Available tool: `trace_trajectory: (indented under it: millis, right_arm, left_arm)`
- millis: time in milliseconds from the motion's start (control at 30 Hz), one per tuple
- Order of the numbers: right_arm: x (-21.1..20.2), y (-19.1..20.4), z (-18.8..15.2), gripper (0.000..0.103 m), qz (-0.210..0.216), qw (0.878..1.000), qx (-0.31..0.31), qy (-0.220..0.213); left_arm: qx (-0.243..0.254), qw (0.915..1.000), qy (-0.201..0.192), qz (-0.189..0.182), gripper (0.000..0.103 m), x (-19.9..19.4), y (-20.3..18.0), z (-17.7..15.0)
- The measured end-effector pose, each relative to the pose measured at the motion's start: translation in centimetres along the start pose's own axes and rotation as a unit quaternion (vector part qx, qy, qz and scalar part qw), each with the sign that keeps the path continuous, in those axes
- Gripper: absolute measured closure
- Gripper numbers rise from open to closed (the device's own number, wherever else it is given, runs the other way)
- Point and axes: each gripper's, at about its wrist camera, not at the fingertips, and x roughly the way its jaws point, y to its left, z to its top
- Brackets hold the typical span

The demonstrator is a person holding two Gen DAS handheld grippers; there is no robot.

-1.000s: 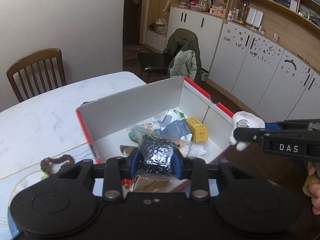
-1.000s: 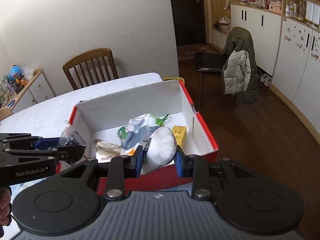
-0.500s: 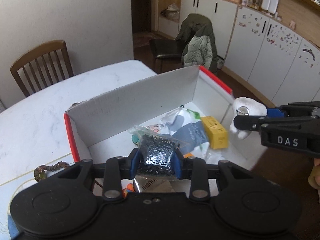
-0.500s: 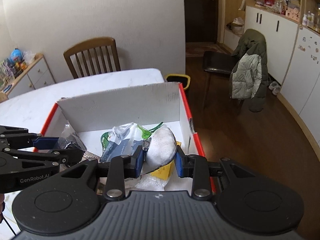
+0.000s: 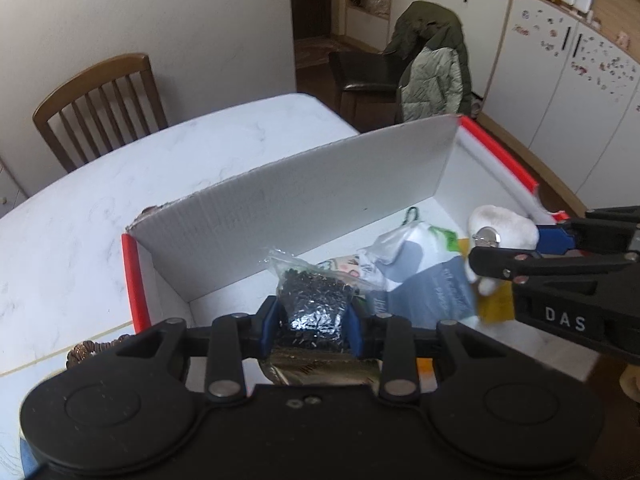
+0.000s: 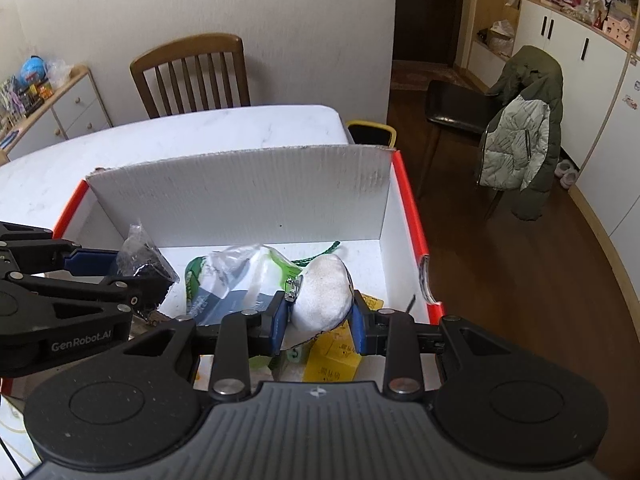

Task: Organize objects
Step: 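Lower the charm and bead bag into the shoebox and open both tools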

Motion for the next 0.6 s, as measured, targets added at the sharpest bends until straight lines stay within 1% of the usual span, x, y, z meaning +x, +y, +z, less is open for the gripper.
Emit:
trace_trajectory:
  millis: [100,233,500,600]
  right_arm:
    - [0.8,0.0,0.2,0.072,0.000,1.000,-0.002,0.007]
    - [1.4,-0.1,0.4,0.072,0.000,1.000,0.003,0.010]
    - [1.3,-0.3,0.3,0.072,0.002,1.000,0.006,0.012]
    - [1.1,-0.2,0.2,0.071,0.001,1.000,0.006,0.011]
  left_arm:
    - [0.000,0.9999,0.007,0.009,0.070,0.8,0.1,0.2]
    - [0.003,0.9998,0.018,0.013,0.070,1.7,0.2,0.5]
    - [-0.007,0.9987,0.048,0.015,0.070,3.1,0.6,0.6]
    - [-0.009,0.9975,0.069,0.016,0.069,3.7,0.8,0.6]
